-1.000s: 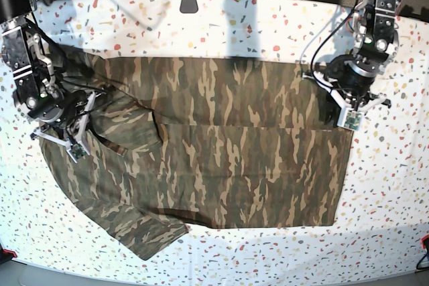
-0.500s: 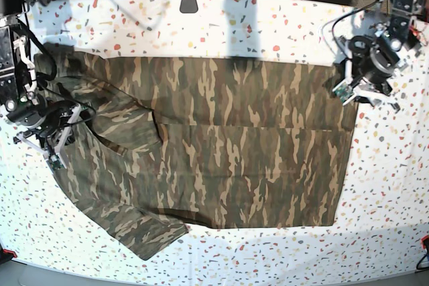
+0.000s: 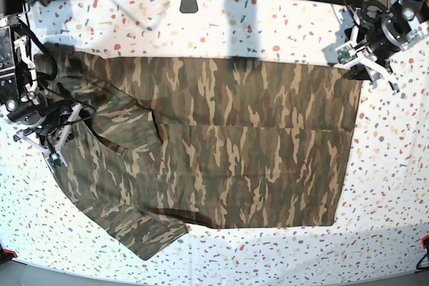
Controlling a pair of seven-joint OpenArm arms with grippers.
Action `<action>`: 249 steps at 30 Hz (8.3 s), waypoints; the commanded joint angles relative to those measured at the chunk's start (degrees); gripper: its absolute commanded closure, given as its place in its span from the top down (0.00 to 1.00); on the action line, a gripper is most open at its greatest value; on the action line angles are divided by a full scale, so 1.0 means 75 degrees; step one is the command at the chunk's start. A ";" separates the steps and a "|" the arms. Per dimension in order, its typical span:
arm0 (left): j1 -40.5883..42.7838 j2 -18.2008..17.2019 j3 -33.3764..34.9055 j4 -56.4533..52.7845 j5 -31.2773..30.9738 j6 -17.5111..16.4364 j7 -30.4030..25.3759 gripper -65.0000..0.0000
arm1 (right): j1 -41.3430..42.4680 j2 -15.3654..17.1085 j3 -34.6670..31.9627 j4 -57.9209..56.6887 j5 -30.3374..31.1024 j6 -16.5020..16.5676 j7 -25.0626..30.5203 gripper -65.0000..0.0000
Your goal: Fold the T-shirt properly
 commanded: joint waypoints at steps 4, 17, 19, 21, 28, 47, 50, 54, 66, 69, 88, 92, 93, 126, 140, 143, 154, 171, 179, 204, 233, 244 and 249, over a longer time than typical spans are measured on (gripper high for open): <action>-0.0050 -0.0085 -0.0052 -0.0638 0.0612 0.0498 -0.0545 0.36 | 0.0140 0.0149 0.0102 0.0114 -0.0003 -0.0055 0.0117 0.00; -0.0455 0.0525 -0.0052 -0.1186 0.1352 0.1154 -0.1256 0.36 | 0.0140 0.0149 0.0102 0.0114 -0.0003 -0.0055 0.0119 0.00; -0.0662 0.0525 -0.0052 -0.1422 0.1090 0.1154 -0.1247 0.36 | 0.0143 0.0149 0.0102 0.0114 -0.0017 -0.0055 0.0111 0.00; -0.0775 0.0527 -0.0052 -0.1682 0.1003 0.1154 -0.1250 0.36 | 0.0143 0.0152 0.0102 0.0114 -0.0189 -0.0055 0.0093 0.00; -0.0717 0.0525 -0.0050 -0.1935 0.1195 0.1122 -0.1186 0.11 | 0.0140 0.0160 0.0102 0.0329 -0.0105 -0.0047 -0.0166 0.00; -0.0720 0.0527 -0.0050 -0.1932 0.1160 0.1125 -0.1195 0.00 | -0.4164 0.0868 0.0979 0.4485 -0.1271 0.0376 -0.0938 0.00; -0.0720 0.0527 -0.0050 -0.1932 0.1093 0.1128 -0.1195 0.00 | -0.5045 0.0868 0.1390 0.4578 -0.1428 0.0376 -0.0933 0.00; -0.0720 0.0527 -0.0050 -0.1932 0.0551 0.1125 -0.1198 0.00 | -0.5875 0.0866 0.1559 0.4578 -0.2454 0.0373 -0.0898 0.00; -0.0720 0.0527 -0.0050 -0.1932 0.0498 0.1125 -0.1192 0.00 | -0.6135 0.0796 0.1556 0.3497 -0.3824 0.0440 0.0603 0.47; -0.0720 0.0527 -0.0050 -0.1932 0.0498 0.1122 -0.1192 0.00 | -0.6137 0.0793 0.1539 0.2949 -0.4756 0.0440 0.1460 0.47; -0.0720 0.0525 -0.0050 -0.1932 0.0498 0.1122 -0.1177 0.00 | -0.5251 0.0810 0.1370 0.1478 -0.5668 0.0898 0.2655 0.47; -0.0720 0.0525 -0.0050 -0.1932 0.0501 0.1122 -0.1163 0.00 | -0.5251 0.0807 0.1198 0.1262 -0.5668 0.0892 0.2792 0.47; -0.0720 0.0525 -0.0050 -0.1932 0.0501 0.1122 -0.1163 0.00 | -0.5251 0.0807 0.1154 0.1259 -0.5686 0.0892 0.2795 0.47; 0.0804 -0.0283 -0.0073 -0.0379 0.0009 0.2314 -0.0807 0.00 | -0.6091 0.0807 0.1084 0.0743 -0.4316 -0.1241 0.2876 0.00; 0.2498 -0.0326 -0.0073 -0.0227 0.0487 0.3716 -0.0297 0.00 | -0.7583 0.0781 0.1084 0.1693 -0.4398 -0.2087 0.3042 0.00; 0.2792 -0.0323 -0.0073 -0.0230 0.0592 0.3873 -0.0297 0.00 | -0.7694 0.0647 0.1084 0.1851 -0.4406 -0.2087 0.3042 0.00; 0.2981 -0.0323 -0.0073 -0.0195 0.0589 0.3873 -0.0323 0.00 | -0.7854 -0.0207 0.1084 0.2037 -0.5237 -0.2087 0.3112 0.00; 0.2961 -0.0323 -0.2180 0.0901 -0.0868 0.3870 0.0414 0.40 | -0.8361 -0.0204 0.2961 0.3622 -0.4526 -0.2084 0.3197 0.21; 0.2127 -0.0326 -0.3573 0.1029 -0.3783 0.3832 0.0393 0.40 | -0.7329 -0.0207 0.3357 0.3678 -0.2273 -0.1649 0.3413 0.21; -0.5225 -0.0277 -0.0775 -0.6082 -0.6895 0.0597 -0.0166 0.40 | -0.1833 -0.0842 0.1180 0.1078 -0.0286 -0.0481 0.2702 0.21; -0.9104 0.1574 -0.0385 -1.2747 -0.3794 0.1064 -0.2684 0.39 | 0.3637 -0.1582 0.0221 -0.2827 0.0460 0.0495 0.0909 0.21; -0.9078 0.1862 -0.0388 -1.2764 -0.3485 0.1119 -0.2605 0.39 | 0.3640 -0.1582 0.0221 -0.2827 0.0463 0.0495 0.0772 0.21; -0.8760 0.1915 -0.0388 -1.2829 -0.3477 0.1116 -0.2541 0.39 | 0.3640 -0.1582 0.0221 -0.2827 0.0463 0.0493 0.0635 0.21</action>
